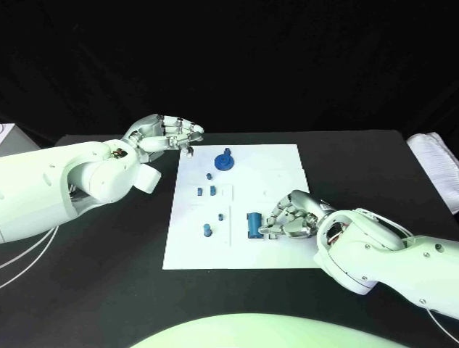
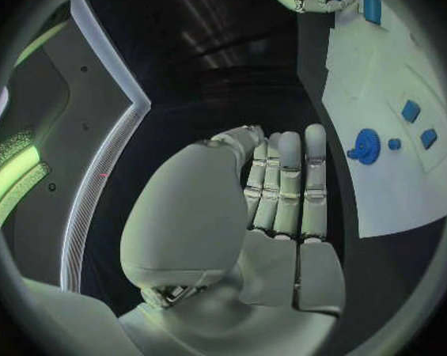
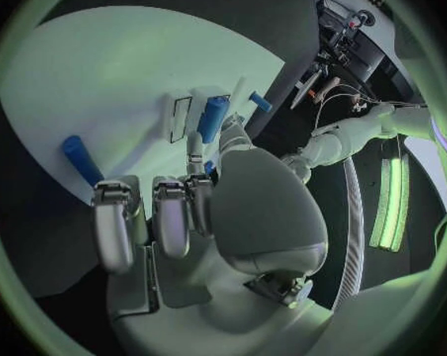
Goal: Assemble the parts on the task board
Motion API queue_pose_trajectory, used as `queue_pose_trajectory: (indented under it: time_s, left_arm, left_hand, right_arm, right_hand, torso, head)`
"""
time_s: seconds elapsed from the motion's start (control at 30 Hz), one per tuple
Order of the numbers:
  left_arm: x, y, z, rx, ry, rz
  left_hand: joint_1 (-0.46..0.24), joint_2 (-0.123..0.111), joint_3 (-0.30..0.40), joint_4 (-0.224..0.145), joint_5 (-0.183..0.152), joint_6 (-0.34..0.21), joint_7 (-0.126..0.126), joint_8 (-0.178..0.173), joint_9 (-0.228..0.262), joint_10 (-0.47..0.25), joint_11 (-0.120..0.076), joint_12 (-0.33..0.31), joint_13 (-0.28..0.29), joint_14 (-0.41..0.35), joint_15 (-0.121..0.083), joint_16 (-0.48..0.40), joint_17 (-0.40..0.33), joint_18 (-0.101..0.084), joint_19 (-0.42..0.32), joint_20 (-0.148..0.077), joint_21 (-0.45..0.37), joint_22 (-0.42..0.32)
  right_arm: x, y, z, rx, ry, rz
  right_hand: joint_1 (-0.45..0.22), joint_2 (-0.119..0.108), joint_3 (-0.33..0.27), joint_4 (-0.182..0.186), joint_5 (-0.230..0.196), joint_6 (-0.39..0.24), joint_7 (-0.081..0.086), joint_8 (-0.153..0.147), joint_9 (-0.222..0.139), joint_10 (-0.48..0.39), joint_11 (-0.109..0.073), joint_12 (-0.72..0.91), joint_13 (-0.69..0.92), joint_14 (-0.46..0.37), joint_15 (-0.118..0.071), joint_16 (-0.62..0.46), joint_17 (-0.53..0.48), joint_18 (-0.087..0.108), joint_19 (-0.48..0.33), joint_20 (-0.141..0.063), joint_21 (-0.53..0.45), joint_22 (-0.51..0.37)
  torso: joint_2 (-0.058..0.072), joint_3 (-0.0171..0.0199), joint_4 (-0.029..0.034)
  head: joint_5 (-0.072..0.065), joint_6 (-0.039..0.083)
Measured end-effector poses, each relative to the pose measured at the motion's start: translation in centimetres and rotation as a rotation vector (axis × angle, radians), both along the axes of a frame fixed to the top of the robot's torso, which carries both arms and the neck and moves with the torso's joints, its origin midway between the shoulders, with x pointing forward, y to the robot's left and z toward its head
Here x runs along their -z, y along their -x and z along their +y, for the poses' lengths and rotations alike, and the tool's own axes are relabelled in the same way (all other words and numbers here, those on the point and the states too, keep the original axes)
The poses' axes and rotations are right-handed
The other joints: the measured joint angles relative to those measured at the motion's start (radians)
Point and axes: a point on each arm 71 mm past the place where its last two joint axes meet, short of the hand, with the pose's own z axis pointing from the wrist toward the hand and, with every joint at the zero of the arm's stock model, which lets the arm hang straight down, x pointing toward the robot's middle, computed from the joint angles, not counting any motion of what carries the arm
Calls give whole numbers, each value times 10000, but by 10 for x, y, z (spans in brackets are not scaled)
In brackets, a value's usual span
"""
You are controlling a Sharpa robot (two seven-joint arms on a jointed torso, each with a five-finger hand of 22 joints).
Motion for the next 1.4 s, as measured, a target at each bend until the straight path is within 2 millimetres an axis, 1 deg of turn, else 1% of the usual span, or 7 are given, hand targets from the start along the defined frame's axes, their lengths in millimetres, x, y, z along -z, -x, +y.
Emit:
queue_pose_trajectory:
  time_s: [0.07,0.17,0.27,0.7,1.03,1.17,1.4]
  left_arm:
    - [0,0,0,-1,-1,1]
    - [0,0,0,5,1,2]
    - [0,0,0,7,1,3]
    - [0,-1,-1,26,7,4]
    - [0,-1,-1,15,1,9]
    - [0,0,0,12,-1,10]
    - [0,0,0,11,-2,12]
  left_hand:
    - [0,0,0,0,0,0,0,0,0,0,0,0,0,0,0,0,0,0,0,0,0,0]
    - [0,0,0,0,0,-22,22,0,3,0,0,0,0,0,0,0,3,0,0,0,-32,-7]
    - [0,0,0,0,0,-36,36,0,14,0,0,0,-1,0,0,0,11,0,0,0,-60,-16]
    - [0,0,0,0,0,-36,36,0,12,0,0,0,-2,0,0,0,10,0,0,0,-60,-15]
    - [0,0,29,-29,0,-36,36,0,20,0,0,0,10,0,0,0,9,-1,-1,0,-60,-15]
    - [0,0,29,-29,0,-36,36,0,19,0,0,0,10,0,0,0,9,0,-1,0,-60,-15]
    - [0,0,29,-29,0,-36,36,0,18,0,0,0,9,0,0,0,11,0,-1,0,-60,-18]
  right_arm:
    - [-1,0,0,-85,-15,-138]
    - [-2,0,-2,-147,11,-325]
    - [-3,-1,-4,-194,49,-519]
    - [1,1,8,-597,156,-854]
    - [4,3,11,-737,301,-935]
    - [5,2,11,-718,395,-1046]
    - [5,-1,11,-640,522,-1263]
  right_hand:
    - [297,-195,267,12,0,0,0,0,-28,0,0,0,6,0,0,0,0,0,0,0,0,-1]
    - [509,-338,500,50,0,0,0,0,-58,0,1,0,7,0,0,0,0,1,0,0,0,-1]
    - [590,-339,542,92,0,49,-48,49,-58,0,1,0,6,0,0,0,0,1,0,0,0,-1]
    - [617,-367,624,119,-1,188,-44,117,-57,0,1,0,5,0,0,0,-1,0,0,0,0,-2]
    - [669,-418,694,130,-1,282,-135,185,-48,0,1,0,4,37,-37,0,-1,0,0,0,0,-4]
    - [668,-418,764,146,-2,314,-167,234,-49,1,-72,43,4,0,-74,0,-1,1,-37,-36,0,-4]
    - [670,-417,847,170,-27,352,-134,273,-41,1,-73,79,3,0,-74,0,-1,1,-37,-36,0,4]
  torso:
    - [-1,0,-5]
    - [-1,-1,-7]
    - [-2,0,-5]
    - [7,1,16]
    - [14,-8,12]
    - [14,-8,12]
    - [13,-6,12]
  head:
    - [1,3]
    - [1,11]
    - [-20,17]
    - [-38,28]
    - [-10,-15]
    - [-4,-20]
    - [-2,-44]
